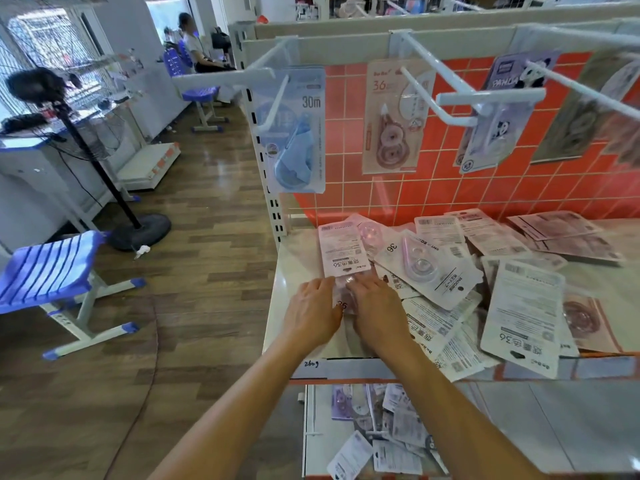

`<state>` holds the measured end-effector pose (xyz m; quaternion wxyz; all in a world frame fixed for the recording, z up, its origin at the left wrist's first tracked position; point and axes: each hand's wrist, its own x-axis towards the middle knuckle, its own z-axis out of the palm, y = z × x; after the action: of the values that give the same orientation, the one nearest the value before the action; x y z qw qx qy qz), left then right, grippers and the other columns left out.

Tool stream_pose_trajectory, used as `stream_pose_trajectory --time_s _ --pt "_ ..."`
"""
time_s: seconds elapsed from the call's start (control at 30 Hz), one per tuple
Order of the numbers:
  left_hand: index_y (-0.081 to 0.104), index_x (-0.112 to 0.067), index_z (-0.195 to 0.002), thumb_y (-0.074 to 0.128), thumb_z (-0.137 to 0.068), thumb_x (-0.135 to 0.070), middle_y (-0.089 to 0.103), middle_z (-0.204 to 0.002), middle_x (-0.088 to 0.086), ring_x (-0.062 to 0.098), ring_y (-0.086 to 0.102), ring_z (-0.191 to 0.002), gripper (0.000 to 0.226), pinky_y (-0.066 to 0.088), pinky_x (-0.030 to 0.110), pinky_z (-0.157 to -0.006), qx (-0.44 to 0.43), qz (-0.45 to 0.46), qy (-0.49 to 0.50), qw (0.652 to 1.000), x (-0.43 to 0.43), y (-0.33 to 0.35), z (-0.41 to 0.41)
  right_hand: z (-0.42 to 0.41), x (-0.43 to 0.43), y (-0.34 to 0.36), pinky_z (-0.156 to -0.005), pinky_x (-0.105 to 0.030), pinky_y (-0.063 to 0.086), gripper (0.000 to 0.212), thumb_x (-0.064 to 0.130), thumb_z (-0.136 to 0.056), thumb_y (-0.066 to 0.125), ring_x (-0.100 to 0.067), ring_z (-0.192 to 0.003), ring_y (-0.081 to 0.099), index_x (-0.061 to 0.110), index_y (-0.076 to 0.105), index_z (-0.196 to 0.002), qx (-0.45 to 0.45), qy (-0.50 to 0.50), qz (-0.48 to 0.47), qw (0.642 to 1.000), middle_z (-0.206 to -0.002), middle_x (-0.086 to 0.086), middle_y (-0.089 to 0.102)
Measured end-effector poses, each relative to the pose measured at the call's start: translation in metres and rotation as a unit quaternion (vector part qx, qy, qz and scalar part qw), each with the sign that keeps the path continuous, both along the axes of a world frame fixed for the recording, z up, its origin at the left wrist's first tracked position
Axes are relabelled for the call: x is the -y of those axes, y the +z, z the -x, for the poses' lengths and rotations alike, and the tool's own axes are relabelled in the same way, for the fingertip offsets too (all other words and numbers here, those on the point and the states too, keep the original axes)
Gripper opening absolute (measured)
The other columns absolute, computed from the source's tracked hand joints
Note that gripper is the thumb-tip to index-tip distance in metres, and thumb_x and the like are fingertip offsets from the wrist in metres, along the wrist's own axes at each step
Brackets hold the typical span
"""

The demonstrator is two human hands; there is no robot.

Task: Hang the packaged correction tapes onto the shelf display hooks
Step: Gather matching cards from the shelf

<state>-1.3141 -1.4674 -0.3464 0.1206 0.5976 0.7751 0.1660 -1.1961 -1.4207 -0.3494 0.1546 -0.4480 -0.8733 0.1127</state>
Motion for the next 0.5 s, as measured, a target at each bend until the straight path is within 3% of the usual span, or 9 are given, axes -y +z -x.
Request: stream_pose_trajectory --time_s 0.13,0.3,0.5 --pt "0.035 -0.016 -0.144 0.053 -0.094 -0.028 0.048 -0.143 0.004 0.024 0.041 -0.131 0.055 0.033 0.033 -0.106 0.002 -0.011 -0.005 1.000 0.008 -0.002 -0.002 -0.002 0.007 0.001 -0.101 -0.034 0.038 0.039 0.013 -0.087 0.059 -0.025 -0.117 0.052 0.018 0.056 -0.126 0.021 -0.005 0.014 1.000 -0.138 0.002 0.051" --pt "0.034 -0.018 -0.146 0.056 -0.094 -0.029 0.046 -0.145 -0.001 0.018 0.038 -0.134 0.058 0.028 0.027 -0.108 0.011 -0.019 0.007 1.000 0.022 -0.004 -0.001 -0.012 0.010 0.011 -0.075 -0.025 0.043 0.023 0.006 -0.085 0.057 -0.022 -0.097 0.063 0.017 0.071 -0.099 -0.031 -0.037 0.089 0.995 -0.106 -0.001 0.069" --pt "0.046 -0.017 -0.138 0.065 -0.086 -0.024 0.057 -0.133 0.001 0.019 0.052 -0.121 0.056 0.036 0.023 -0.097 0.090 -0.007 0.027 0.996 0.030 0.004 0.005 -0.024 0.022 0.025 -0.086 -0.030 0.048 0.031 0.006 -0.088 0.051 -0.021 -0.100 0.063 0.021 0.074 -0.102 -0.074 -0.045 0.130 0.988 -0.106 0.000 0.072"
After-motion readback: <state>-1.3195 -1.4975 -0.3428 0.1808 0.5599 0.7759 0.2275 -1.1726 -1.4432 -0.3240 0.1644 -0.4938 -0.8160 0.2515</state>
